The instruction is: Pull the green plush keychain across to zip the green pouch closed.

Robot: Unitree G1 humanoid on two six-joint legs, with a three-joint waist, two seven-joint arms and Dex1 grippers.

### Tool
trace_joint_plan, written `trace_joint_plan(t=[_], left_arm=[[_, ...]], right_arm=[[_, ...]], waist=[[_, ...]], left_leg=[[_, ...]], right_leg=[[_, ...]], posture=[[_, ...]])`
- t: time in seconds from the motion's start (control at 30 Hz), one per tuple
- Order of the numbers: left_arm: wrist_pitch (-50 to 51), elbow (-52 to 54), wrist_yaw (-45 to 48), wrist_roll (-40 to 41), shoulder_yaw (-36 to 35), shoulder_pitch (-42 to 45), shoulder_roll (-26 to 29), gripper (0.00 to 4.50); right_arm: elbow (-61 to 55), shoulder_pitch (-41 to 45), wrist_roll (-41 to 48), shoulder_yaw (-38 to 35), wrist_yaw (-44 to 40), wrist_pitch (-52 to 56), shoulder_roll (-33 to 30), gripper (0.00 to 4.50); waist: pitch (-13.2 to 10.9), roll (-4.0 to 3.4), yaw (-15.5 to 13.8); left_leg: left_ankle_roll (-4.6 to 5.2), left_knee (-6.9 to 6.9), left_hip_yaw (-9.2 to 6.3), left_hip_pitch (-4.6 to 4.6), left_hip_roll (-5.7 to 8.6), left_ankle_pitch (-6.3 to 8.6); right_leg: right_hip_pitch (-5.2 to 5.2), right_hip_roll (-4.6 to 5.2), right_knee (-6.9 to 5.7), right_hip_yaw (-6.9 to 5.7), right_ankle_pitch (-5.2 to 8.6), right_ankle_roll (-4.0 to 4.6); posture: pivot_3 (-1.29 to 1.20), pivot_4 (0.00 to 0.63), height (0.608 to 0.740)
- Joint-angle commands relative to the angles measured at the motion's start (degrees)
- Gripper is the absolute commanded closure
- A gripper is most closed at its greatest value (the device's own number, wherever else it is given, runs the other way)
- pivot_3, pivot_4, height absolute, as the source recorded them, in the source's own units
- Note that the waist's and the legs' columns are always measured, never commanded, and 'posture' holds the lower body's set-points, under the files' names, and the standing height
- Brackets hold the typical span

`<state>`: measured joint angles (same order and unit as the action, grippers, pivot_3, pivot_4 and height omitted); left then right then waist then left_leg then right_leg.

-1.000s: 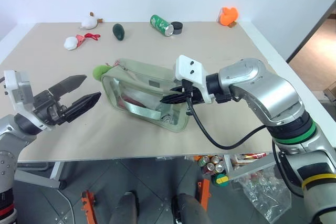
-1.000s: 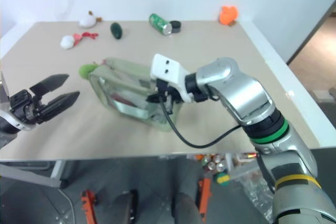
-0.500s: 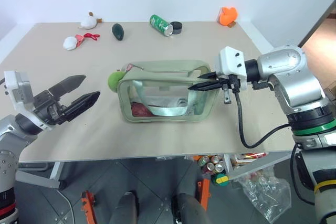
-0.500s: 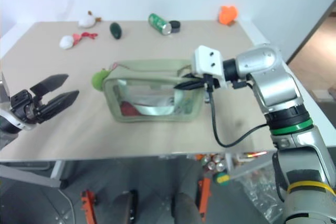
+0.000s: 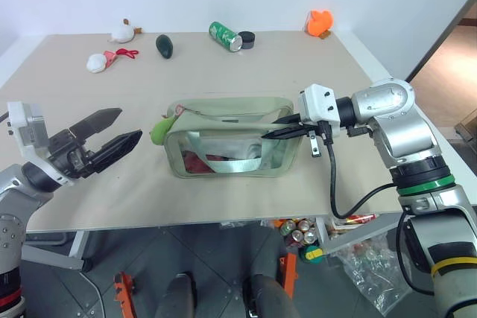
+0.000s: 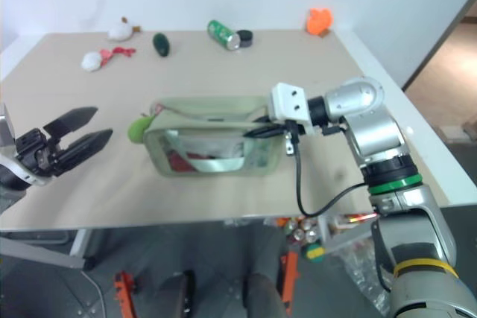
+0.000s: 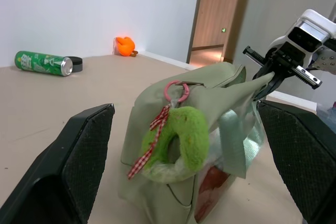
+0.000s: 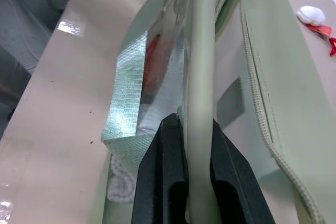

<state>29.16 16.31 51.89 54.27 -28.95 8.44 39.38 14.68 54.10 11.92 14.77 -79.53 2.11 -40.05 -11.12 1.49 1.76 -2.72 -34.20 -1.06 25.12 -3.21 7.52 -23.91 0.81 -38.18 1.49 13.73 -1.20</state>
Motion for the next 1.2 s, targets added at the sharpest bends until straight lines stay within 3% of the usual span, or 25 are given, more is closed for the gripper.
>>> trace_joint_plan(t=[0.03, 0.2, 0.33, 0.6, 0.83, 1.2], left_arm=[[-0.13, 1.07, -0.08, 0.7, -0.84, 0.72, 1.1, 0.0], [0.23, 0.97, 0.28, 1.08, 0.04, 1.51, 0.99, 0.0], [0.34, 0.51, 1.72, 0.87, 1.43, 2.42, 1.14, 0.0], [1.0, 0.68, 5.87, 1.19, 4.65, 6.48, 2.26, 0.0], [0.82, 1.12, 9.7, -0.09, 7.65, 7.59, 4.23, 0.0], [-0.04, 0.6, 10.41, -1.25, 9.74, 8.2, 3.1, 0.0]], right_arm=[[-2.94, 0.69, -0.11, -0.77, 0.22, 5.34, -0.37, 3.1], [-5.22, 1.55, 5.06, -4.92, 1.07, 14.09, 0.05, 1.39], [-9.27, -0.18, 13.94, -9.07, -4.72, 23.38, -3.29, 0.04], [-8.39, 1.72, 22.42, -17.1, -1.22, 34.28, -4.1, 0.04], [-11.28, -5.51, 16.14, -14.7, -0.81, 30.58, -10.69, 0.04], [-13.0, -11.12, 11.35, -12.14, 1.96, 27.21, -9.96, 0.04]], waist=[[0.0, 0.0, 0.0], [0.0, 0.0, 0.08], [-0.01, -0.01, -0.16], [-0.01, 0.0, -0.42], [0.0, 0.01, -0.44], [0.0, 0.01, -0.14]], left_leg=[[-0.01, -0.01, 0.0, 0.0, -0.03, 0.0], [-0.01, -0.09, 0.04, 0.0, -0.22, -0.01], [-0.01, -0.09, 0.03, 0.04, -0.23, -0.01], [-0.05, -0.14, 0.13, 0.04, -0.24, 0.02], [-0.05, -0.14, 0.34, 0.06, -0.23, 0.08], [-0.04, -0.21, 0.81, 0.05, -0.26, 0.08]], right_leg=[[0.0, -0.03, 0.0, 0.0, -0.01, 0.04], [-0.02, -0.23, 0.0, 0.05, -0.1, 0.15], [-0.03, -0.27, 0.0, 0.11, -0.11, 0.14], [-0.05, -0.32, 0.01, 0.24, -0.09, 0.09], [-0.12, -0.33, 0.03, 0.49, -0.04, -0.01], [-0.31, -0.48, -0.01, 1.17, -0.19, -0.26]], posture=[[0.0, 0.15, 0.74], [0.0, 0.15, 0.74], [0.0, 0.15, 0.74], [0.0, 0.15, 0.74], [0.0, 0.15, 0.74], [0.0, 0.15, 0.74]])
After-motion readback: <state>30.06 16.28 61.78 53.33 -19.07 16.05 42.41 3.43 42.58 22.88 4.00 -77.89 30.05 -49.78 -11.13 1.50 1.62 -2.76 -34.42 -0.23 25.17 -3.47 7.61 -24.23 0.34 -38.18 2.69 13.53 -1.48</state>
